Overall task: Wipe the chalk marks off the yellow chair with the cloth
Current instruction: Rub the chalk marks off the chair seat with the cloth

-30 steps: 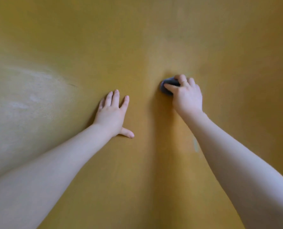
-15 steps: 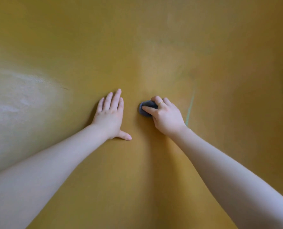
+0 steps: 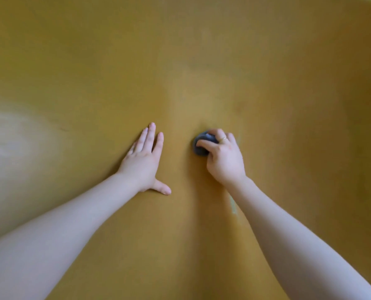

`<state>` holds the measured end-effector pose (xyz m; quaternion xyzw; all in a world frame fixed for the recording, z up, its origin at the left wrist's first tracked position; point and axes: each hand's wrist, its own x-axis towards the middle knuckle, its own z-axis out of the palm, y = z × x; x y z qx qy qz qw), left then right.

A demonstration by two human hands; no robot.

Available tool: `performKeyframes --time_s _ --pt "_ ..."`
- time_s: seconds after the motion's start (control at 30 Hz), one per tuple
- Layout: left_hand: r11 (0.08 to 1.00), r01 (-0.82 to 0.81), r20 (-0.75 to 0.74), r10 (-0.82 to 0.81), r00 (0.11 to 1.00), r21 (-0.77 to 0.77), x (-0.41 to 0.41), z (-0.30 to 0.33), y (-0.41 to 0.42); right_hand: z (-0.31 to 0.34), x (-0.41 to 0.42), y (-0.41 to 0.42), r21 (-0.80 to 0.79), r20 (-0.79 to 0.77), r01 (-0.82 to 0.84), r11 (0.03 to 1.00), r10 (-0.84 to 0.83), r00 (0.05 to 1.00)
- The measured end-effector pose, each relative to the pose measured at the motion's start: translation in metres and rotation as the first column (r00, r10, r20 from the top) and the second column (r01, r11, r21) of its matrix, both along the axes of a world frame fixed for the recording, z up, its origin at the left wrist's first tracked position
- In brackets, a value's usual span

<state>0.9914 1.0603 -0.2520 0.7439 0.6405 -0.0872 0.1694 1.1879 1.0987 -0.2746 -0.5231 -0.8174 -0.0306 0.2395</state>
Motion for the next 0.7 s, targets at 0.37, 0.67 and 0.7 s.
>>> performKeyframes --time_s 0.37,0.67,0.7 --pt "0.982 -0.187 0.049 0.186 0.981 0.027 0.031 -0.012 0.002 0.045 0.066 0.045 0.146 0.222 0.111 0.983 -0.141 0.965" --pt "0.981 -0.186 0.082 0.182 0.98 0.045 0.03 -0.008 -0.003 0.0 0.024 -0.031 -0.065 -0.012 0.137 0.988 -0.138 0.99" --pt "0.982 -0.185 0.083 0.181 0.98 0.045 0.03 -0.007 -0.003 -0.004 0.017 -0.051 -0.127 -0.027 0.103 0.986 -0.108 0.994"
